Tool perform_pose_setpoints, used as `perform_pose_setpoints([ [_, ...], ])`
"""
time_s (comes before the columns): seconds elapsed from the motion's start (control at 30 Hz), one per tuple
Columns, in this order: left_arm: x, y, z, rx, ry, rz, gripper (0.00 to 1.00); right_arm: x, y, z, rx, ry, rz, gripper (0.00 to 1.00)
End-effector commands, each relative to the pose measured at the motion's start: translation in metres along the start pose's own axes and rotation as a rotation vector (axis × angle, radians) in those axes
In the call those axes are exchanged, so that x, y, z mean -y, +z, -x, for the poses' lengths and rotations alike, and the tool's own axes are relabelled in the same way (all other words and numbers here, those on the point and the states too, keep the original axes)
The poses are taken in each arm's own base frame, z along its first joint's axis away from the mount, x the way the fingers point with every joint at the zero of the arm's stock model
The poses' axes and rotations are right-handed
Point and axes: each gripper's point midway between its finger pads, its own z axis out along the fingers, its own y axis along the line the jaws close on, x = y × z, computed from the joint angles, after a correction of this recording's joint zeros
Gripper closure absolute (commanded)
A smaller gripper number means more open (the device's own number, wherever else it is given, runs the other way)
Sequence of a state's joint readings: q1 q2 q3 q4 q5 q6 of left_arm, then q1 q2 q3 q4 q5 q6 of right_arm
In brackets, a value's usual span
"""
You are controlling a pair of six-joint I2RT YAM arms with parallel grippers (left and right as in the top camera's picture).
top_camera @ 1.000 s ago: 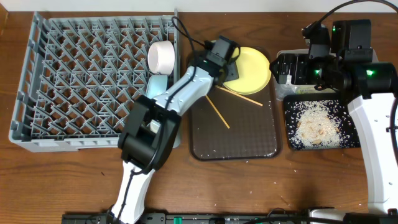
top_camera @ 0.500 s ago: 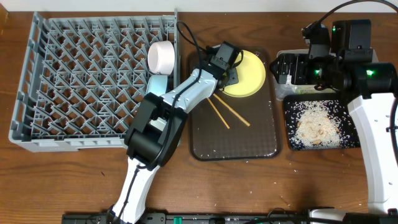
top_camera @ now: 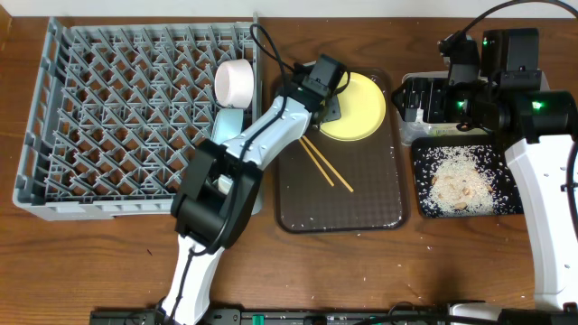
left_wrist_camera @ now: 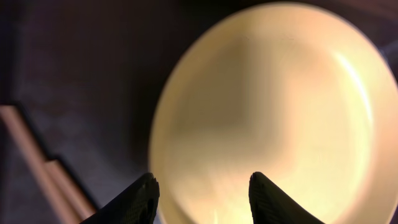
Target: Sort waste into correct bins and load items into the dishwasher
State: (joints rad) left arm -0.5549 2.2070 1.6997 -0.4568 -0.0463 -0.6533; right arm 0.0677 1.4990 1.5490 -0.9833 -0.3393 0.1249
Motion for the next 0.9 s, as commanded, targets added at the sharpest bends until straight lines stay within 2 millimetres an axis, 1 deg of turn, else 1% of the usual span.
perform_pose_setpoints([
  [0.0,-0.007,-0.016,0.02,0.072,0.008,0.046,0.51,0.001,0.002,0.0,-0.005,0.002,-0.003,0.01],
  [0.1,-0.008,-0.015,0.019,0.07,0.008,0.049,0.51,0.001,0.002,0.0,-0.005,0.002,-0.003,0.01],
  [0.2,-0.015,-0.01,0.018,0.078,0.009,0.083,0.55,0.001,0.002,0.0,-0.005,0.002,-0.003,0.01],
  [0.27,-0.021,-0.004,0.015,0.077,-0.005,0.109,0.55,0.001,0.002,0.0,-0.005,0.002,-0.003,0.01],
  [0.43,-0.028,0.014,0.004,0.048,-0.037,0.132,0.55,0.001,0.002,0.0,-0.005,0.002,-0.003,0.01],
  [0.67,-0.026,0.018,0.002,0.046,-0.036,0.126,0.55,0.001,0.002,0.0,-0.005,0.002,-0.003,0.01],
  [0.87,-0.026,0.028,-0.011,0.025,-0.054,0.136,0.55,0.001,0.002,0.0,-0.005,0.002,-0.003,0.01],
])
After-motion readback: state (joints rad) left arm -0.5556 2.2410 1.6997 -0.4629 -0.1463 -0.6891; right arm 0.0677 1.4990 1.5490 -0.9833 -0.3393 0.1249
